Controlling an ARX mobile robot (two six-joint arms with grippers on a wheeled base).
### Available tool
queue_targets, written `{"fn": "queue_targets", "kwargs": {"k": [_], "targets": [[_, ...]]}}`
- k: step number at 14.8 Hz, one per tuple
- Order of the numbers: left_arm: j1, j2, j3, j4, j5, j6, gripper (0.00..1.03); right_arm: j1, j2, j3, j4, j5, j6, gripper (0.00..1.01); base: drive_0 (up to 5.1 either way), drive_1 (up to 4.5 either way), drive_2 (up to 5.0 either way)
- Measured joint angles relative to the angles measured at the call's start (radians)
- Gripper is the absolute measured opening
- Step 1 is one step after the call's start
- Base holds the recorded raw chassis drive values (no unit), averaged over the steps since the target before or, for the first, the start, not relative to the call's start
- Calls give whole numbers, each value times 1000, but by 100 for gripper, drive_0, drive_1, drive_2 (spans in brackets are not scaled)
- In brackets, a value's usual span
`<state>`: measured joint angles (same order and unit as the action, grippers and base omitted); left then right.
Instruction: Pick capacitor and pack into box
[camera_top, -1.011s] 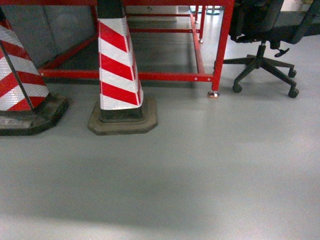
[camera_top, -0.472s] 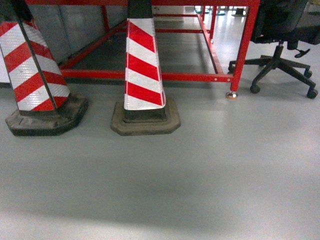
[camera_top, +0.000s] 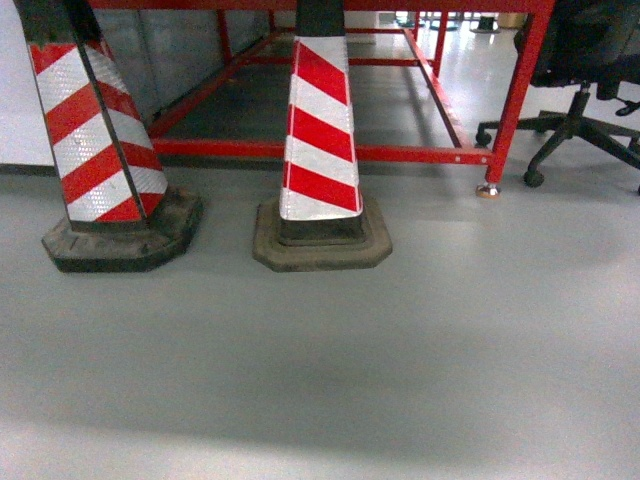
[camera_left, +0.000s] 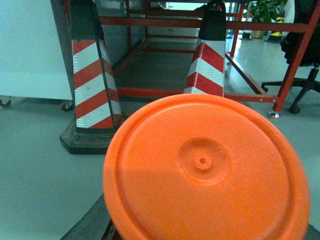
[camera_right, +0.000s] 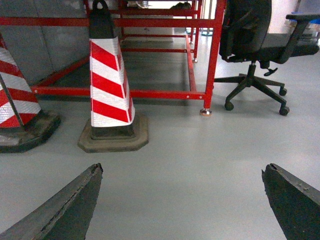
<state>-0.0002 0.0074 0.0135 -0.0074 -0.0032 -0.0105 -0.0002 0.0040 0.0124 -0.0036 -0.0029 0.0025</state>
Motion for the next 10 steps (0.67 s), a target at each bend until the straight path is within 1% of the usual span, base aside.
{"fn": "queue_targets", "kwargs": {"k": [3, 8, 10], "targets": [[0, 0, 0, 1, 0, 0, 44, 0, 0, 0, -1, 1, 0, 98, 0, 0, 0], [0, 0, 0, 1, 1, 0, 44, 0, 0, 0, -3, 1, 0, 98, 295, 167, -496], [0, 0, 0, 0, 5, 0, 44, 0, 0, 0, -4, 3, 0, 98, 4, 404, -395]]}}
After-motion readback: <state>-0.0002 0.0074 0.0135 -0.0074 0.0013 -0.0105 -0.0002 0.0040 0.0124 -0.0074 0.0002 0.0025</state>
